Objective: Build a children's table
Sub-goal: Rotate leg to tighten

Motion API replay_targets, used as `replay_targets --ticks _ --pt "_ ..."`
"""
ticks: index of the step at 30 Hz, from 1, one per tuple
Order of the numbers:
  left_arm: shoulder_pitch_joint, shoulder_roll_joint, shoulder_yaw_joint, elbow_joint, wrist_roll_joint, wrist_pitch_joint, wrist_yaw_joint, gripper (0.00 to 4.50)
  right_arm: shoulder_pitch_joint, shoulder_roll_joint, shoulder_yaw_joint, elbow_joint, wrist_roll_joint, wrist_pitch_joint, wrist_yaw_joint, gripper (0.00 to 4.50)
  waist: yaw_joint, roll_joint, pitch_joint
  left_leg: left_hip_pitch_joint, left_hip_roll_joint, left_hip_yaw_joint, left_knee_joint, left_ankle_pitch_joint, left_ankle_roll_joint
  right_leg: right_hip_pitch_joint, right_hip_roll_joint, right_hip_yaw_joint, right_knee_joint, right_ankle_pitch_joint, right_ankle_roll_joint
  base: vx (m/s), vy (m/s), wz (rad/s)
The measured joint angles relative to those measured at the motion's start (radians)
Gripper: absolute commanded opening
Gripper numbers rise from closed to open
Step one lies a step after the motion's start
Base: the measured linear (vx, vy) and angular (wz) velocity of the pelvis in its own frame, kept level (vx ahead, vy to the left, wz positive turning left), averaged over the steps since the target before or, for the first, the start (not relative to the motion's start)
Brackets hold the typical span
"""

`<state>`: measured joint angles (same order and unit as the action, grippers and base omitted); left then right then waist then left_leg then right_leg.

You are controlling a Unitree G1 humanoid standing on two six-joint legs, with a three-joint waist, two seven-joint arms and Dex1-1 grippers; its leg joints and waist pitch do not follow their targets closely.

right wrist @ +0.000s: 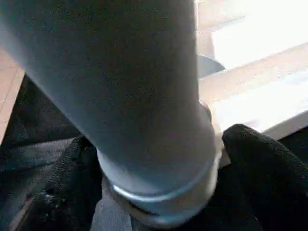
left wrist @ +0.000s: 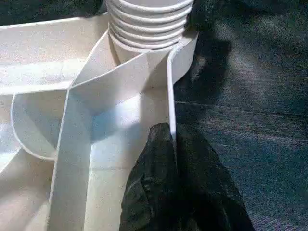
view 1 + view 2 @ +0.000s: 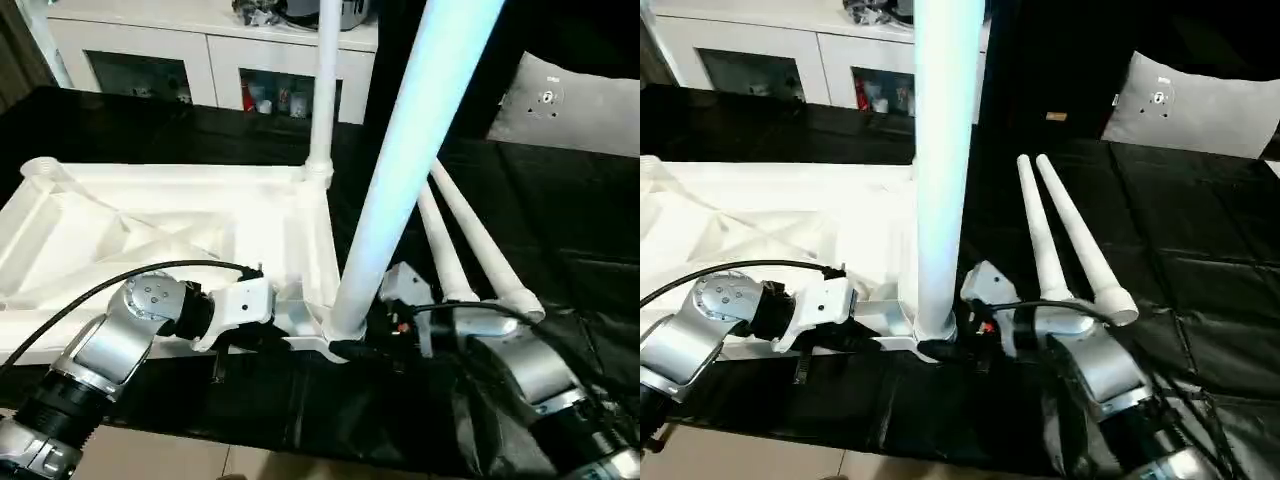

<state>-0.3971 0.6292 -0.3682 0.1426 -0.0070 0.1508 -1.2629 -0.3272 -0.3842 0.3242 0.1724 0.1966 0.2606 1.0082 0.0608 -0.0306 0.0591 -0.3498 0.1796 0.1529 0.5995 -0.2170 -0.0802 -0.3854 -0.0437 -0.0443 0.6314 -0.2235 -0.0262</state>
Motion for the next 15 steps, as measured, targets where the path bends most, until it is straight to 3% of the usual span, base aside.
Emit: replay_targets --ticks 2,3,10,15 --pt "0.0 0.0 0.0 0.0 0.0 0.0 0.0 0.0 0.0 0.005 0.002 0.002 0.0 -0.005 0.001 3.73 0.0 0.0 0.0 0.0 0.0 0.0 0.0 0.0 0.0 0.0 0.0 0.0 0.0 0.0 0.0 0.0 0.0 0.0" --pt "0.0 0.0 0.0 0.0 0.001 0.0 0.0 0.0 0.0 0.011 0.002 0.007 0.0 -0.015 -0.002 3.44 -0.001 0.0 0.0 0.0 0.0 0.0 0.0 0.0 0.0 0.0 0.0 0.0 0.0 0.0 0.0 0.0 0.0 0.0" --pt "0.0 0.0 0.0 0.0 0.001 0.0 -0.001 0.0 0.001 0.019 0.001 0.006 0.002 -0.032 -0.002 2.94 -0.001 0.001 0.0 0.0 0.0 0.0 0.001 0.0 0.0 0.0 0.0 0.0 0.0 0.0 0.0 0.0 0.0 0.0" --pt "0.0 0.003 -0.001 0.0 0.0 0.0 -0.016 0.0 0.022 0.02 0.0 -0.009 0.004 -0.031 -0.006 2.78 0.0 0.001 0.0 0.0 0.0 0.0 0.001 0.0 0.0 0.0 0.0 0.0 0.0 0.0 0.0 0.0 0.0 0.0"
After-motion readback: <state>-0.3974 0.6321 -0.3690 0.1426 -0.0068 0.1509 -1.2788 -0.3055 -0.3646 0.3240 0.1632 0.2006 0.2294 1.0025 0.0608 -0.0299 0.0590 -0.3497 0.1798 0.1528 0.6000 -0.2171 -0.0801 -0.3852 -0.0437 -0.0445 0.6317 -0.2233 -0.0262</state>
